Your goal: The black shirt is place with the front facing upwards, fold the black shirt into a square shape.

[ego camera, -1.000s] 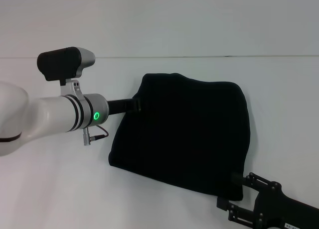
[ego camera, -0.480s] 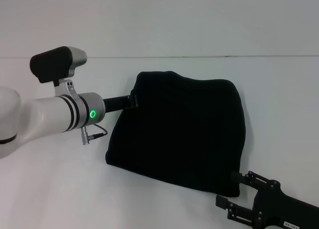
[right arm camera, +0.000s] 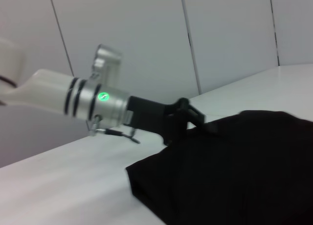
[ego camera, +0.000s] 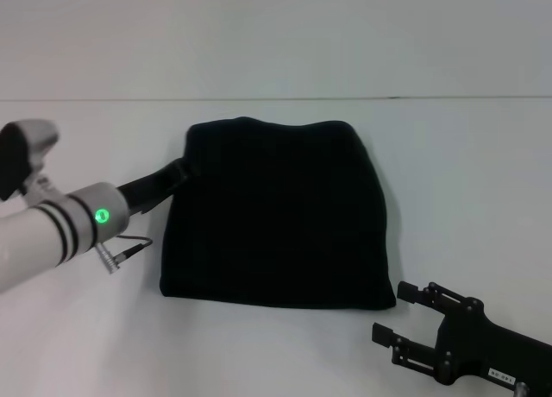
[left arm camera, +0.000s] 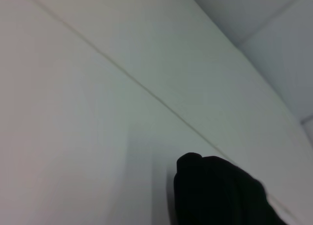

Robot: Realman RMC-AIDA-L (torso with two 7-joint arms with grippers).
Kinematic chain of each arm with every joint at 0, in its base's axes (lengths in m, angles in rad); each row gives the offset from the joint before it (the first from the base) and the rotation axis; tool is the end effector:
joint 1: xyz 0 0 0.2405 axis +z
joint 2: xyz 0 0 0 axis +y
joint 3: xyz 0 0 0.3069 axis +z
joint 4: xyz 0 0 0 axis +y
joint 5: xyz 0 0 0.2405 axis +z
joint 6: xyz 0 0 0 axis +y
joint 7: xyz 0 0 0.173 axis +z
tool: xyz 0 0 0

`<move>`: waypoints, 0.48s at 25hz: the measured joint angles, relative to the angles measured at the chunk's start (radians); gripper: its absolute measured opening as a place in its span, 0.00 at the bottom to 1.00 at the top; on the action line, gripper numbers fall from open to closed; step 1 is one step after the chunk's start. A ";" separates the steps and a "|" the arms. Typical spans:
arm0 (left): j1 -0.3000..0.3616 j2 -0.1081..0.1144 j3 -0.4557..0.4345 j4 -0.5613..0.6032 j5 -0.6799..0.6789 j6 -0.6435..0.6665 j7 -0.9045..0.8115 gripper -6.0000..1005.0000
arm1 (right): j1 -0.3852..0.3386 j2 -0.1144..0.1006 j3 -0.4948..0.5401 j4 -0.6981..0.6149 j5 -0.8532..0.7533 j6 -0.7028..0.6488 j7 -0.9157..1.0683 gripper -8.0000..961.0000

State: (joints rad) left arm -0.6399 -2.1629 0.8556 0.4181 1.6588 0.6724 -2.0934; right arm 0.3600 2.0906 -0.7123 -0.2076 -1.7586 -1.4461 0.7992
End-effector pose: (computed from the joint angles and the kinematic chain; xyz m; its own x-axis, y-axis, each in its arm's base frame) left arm -0.3345 0.4722 -0.1135 -0.0260 0.6543 0.7557 0.9997 0.0139 0.0223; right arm 0.3695 0.2913 -0.1234 0.7255 -0.2746 -0.6310 -0.5249 -0.8139 -0.2493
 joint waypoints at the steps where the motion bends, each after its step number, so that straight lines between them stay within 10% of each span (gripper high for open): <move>1: 0.012 -0.001 -0.019 -0.003 -0.014 0.015 0.005 0.09 | 0.003 0.000 0.000 -0.003 0.000 0.003 0.000 0.84; 12: 0.093 -0.003 -0.067 -0.049 -0.132 0.115 0.025 0.09 | 0.023 0.002 0.014 -0.007 0.002 0.026 0.002 0.84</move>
State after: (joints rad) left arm -0.5467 -2.1656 0.7882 0.3688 1.5266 0.7873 -2.0685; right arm 0.3832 2.0923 -0.6980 -0.2147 -1.7564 -1.4198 0.8008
